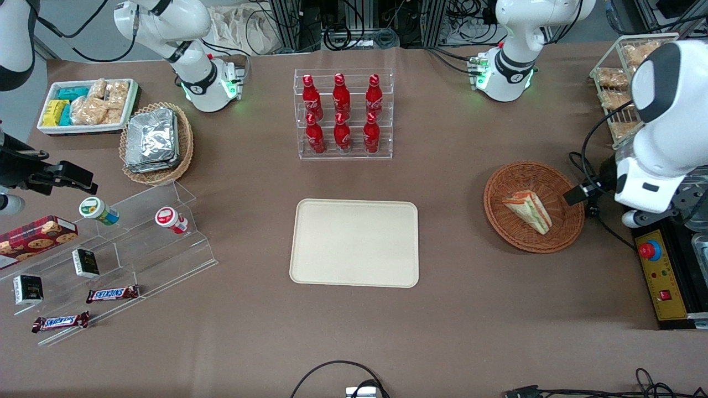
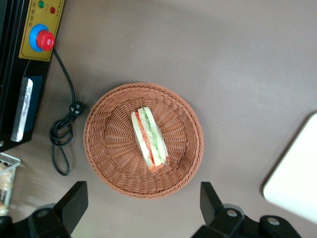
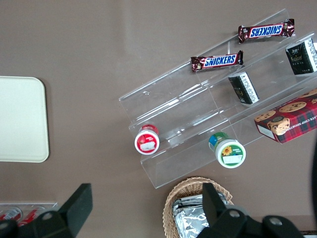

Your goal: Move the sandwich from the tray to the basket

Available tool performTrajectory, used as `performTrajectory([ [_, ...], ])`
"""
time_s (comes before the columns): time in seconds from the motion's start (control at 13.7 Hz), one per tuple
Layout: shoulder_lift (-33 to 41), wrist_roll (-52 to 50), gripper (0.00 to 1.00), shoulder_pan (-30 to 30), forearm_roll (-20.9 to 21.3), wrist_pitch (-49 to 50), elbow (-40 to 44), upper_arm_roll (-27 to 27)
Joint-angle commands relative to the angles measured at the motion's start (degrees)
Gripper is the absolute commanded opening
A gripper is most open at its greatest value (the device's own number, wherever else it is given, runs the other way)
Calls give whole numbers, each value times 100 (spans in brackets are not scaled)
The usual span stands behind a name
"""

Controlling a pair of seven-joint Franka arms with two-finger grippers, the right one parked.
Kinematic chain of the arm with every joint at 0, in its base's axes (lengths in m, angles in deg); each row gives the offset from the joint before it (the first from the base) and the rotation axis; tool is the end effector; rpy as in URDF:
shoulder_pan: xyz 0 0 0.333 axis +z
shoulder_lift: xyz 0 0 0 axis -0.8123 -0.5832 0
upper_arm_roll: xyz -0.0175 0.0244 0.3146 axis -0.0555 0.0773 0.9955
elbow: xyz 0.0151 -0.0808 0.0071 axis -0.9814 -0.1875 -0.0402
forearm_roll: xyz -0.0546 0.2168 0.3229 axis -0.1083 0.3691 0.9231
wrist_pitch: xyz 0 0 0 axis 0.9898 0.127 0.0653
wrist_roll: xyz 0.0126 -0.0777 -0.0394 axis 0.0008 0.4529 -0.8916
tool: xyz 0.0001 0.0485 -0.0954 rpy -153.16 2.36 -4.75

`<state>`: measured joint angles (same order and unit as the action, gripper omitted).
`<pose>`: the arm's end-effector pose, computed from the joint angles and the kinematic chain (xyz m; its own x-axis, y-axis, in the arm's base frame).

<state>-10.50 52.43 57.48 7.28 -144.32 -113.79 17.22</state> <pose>0.5778 -0.0375 0.5314 0.9420 0.3272 -0.0746 0.3208 -0.9432 -0.0861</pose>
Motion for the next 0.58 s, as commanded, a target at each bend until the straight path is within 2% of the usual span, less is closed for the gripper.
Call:
performTrajectory([
  [0.0,81,812,100,18,-190,310,254,210],
  [0.29,564,2122,100,-17,-217,538,245,299],
  [0.51,811,2230,100,-34,-243,741,237,299],
])
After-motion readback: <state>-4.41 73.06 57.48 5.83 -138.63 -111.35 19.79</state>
